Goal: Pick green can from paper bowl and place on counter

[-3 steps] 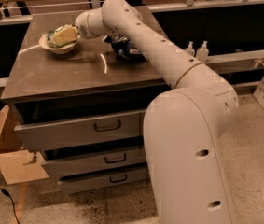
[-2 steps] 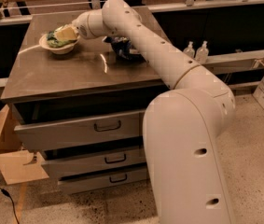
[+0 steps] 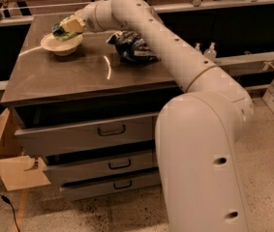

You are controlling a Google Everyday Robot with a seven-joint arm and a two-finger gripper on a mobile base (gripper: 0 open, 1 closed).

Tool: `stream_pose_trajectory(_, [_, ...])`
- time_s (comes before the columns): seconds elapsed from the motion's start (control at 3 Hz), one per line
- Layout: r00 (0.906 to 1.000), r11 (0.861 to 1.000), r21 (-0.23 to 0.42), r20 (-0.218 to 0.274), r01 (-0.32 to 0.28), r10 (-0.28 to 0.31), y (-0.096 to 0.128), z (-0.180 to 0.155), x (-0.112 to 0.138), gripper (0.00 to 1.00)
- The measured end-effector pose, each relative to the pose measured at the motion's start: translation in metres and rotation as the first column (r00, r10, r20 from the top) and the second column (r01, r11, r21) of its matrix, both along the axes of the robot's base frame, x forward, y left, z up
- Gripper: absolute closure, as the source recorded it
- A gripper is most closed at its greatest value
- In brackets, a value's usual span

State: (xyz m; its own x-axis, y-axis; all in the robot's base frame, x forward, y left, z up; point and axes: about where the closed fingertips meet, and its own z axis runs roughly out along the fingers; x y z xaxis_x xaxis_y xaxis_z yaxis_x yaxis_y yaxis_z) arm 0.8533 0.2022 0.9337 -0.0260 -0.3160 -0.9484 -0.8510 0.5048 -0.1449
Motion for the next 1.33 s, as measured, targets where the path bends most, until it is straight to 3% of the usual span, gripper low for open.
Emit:
stream_pose_trajectory(0.33, [0.9968, 0.999, -0.008, 0.069, 0.042, -0.042, -0.033, 0.039, -0.008, 1.00])
stream_pose_trajectory(0.67, [0.9933, 0.995, -0.018, 0.065, 0.097, -0.096, -0.072, 0.055, -0.038, 1.00])
stream_pose_trajectory(1.0, [0.9882, 0.988, -0.014, 0.023, 0.152, -0.152, -0.105, 0.066, -0.082, 1.00])
stream_pose_trajectory(1.33, [0.9822, 0.985, -0.021, -0.071, 0.173, -0.174, -0.116, 0.050, -0.132, 1.00])
